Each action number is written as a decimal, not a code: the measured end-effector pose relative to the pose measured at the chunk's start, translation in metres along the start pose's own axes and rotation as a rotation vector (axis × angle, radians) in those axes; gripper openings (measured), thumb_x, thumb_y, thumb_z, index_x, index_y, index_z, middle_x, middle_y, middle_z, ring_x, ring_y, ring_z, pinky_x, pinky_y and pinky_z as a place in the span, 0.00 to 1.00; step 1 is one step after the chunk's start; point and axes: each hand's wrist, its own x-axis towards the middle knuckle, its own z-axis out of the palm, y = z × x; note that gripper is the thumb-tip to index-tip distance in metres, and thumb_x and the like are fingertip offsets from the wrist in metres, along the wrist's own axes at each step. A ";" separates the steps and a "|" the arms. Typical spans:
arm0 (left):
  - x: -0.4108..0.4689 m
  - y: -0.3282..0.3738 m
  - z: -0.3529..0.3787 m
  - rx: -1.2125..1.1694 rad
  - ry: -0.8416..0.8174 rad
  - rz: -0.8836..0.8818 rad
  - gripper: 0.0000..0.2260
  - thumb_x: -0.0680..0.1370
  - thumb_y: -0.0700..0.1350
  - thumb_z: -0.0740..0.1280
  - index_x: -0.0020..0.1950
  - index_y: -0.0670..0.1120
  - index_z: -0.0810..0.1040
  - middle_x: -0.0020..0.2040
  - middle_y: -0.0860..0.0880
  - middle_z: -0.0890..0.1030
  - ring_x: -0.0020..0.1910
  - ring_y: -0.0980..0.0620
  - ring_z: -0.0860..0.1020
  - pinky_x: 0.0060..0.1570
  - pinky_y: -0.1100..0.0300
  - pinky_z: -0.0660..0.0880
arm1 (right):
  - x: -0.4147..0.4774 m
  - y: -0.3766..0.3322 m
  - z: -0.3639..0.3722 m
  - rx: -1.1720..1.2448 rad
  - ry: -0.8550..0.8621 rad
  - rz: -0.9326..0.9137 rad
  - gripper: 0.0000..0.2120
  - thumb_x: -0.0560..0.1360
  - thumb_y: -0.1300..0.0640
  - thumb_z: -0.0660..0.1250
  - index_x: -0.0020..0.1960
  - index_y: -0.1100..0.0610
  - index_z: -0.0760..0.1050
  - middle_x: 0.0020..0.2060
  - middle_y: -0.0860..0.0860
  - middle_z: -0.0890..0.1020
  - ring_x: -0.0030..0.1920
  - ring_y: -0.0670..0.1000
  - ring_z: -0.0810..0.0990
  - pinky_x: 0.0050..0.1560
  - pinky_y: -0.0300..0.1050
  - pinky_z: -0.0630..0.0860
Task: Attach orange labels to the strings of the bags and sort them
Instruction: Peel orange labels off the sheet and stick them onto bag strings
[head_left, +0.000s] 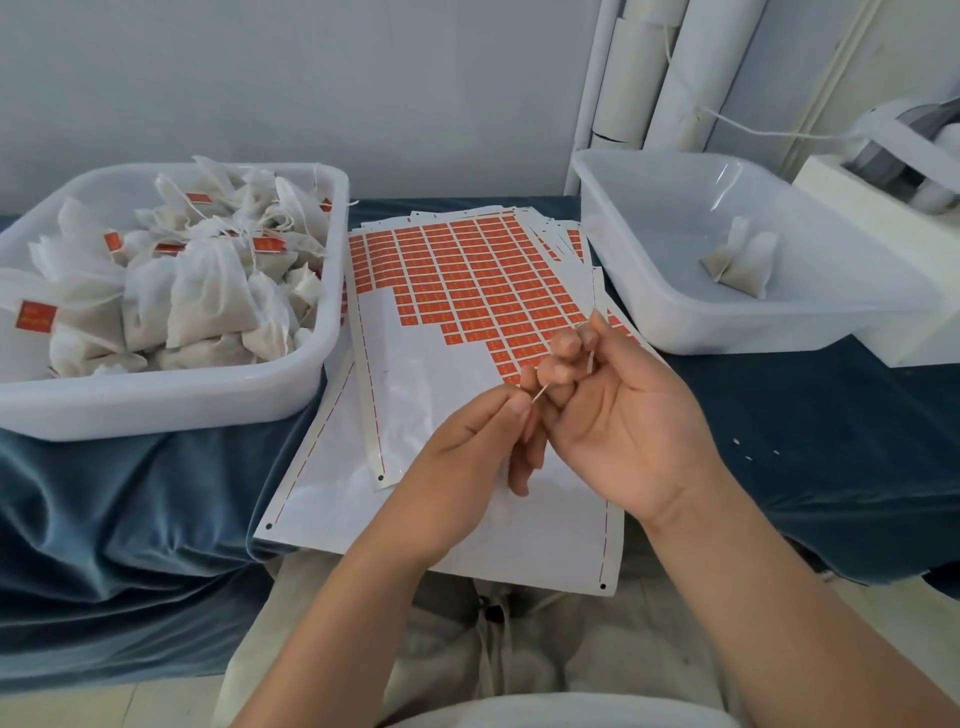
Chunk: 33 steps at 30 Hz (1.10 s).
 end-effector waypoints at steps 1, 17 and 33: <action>0.000 -0.001 0.000 0.011 -0.002 0.004 0.18 0.87 0.52 0.55 0.40 0.54 0.76 0.38 0.53 0.79 0.37 0.55 0.76 0.45 0.64 0.76 | 0.000 -0.001 -0.001 0.015 -0.007 0.004 0.09 0.83 0.51 0.63 0.53 0.57 0.75 0.38 0.50 0.82 0.37 0.48 0.80 0.68 0.51 0.75; -0.001 -0.016 -0.008 1.172 0.071 -0.144 0.30 0.80 0.70 0.59 0.79 0.59 0.69 0.79 0.59 0.70 0.79 0.54 0.68 0.78 0.50 0.64 | 0.007 -0.033 -0.041 -1.790 0.382 -0.224 0.15 0.83 0.39 0.60 0.47 0.46 0.78 0.43 0.38 0.85 0.43 0.38 0.85 0.40 0.31 0.77; -0.014 0.004 -0.016 1.361 -0.062 -0.110 0.18 0.85 0.62 0.55 0.68 0.61 0.80 0.69 0.58 0.76 0.67 0.53 0.74 0.60 0.53 0.77 | 0.043 0.000 -0.049 -2.401 -0.298 -0.211 0.15 0.83 0.38 0.62 0.57 0.43 0.84 0.52 0.42 0.86 0.50 0.46 0.84 0.49 0.35 0.65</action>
